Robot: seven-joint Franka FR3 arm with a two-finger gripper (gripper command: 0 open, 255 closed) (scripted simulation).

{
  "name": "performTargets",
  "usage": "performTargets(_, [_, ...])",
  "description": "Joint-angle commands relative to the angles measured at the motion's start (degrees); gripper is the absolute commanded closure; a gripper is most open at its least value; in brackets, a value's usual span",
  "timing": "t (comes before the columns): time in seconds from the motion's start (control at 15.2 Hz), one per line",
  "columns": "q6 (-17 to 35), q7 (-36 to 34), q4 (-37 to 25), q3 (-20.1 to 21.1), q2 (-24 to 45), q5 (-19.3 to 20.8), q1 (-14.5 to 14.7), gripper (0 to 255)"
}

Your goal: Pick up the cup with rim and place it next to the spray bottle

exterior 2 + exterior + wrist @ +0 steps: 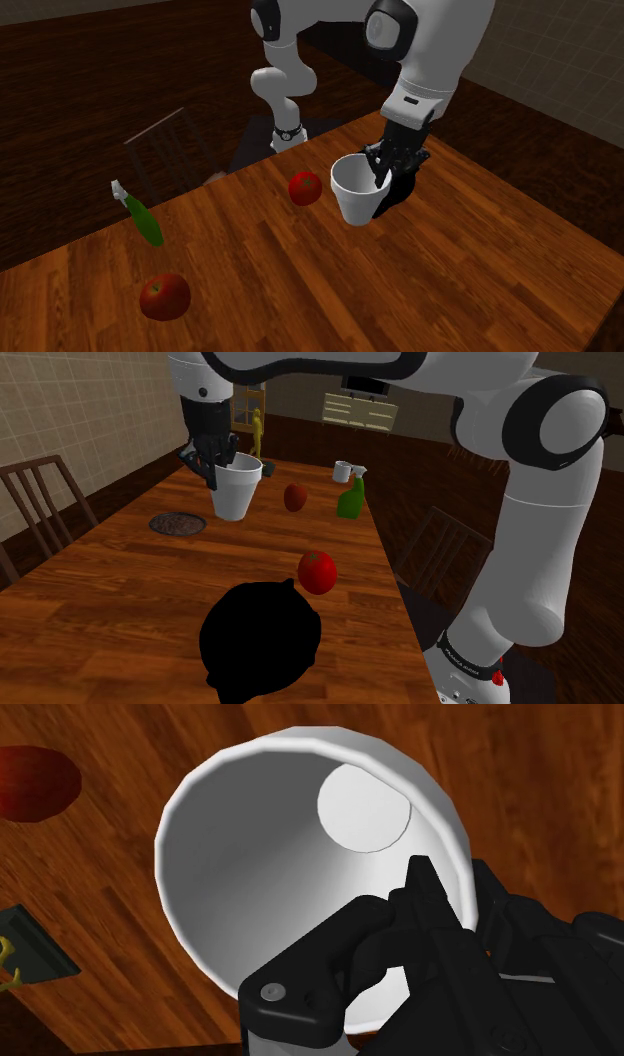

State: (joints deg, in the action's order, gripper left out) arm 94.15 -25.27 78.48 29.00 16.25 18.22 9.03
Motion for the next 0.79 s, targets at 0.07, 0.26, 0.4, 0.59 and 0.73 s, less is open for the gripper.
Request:
performTargets(0.07, [-2.68, 0.39, -3.56, 0.01, 0.93, 0.41, 0.57, 255])
performTargets(0.26, [-5.42, 0.72, -7.14, 0.04, 1.82, 0.85, 1.24, 255])
performTargets(0.4, [-7.34, 0.94, -9.75, 0.05, 2.55, 1.23, 1.79, 255])
performTargets(0.59, [-10.39, 1.29, -14.08, 0.03, 3.90, 1.96, 2.79, 255])
performTargets(0.73, [-12.58, 1.55, -17.33, -0.01, 5.00, 2.57, 3.62, 255])
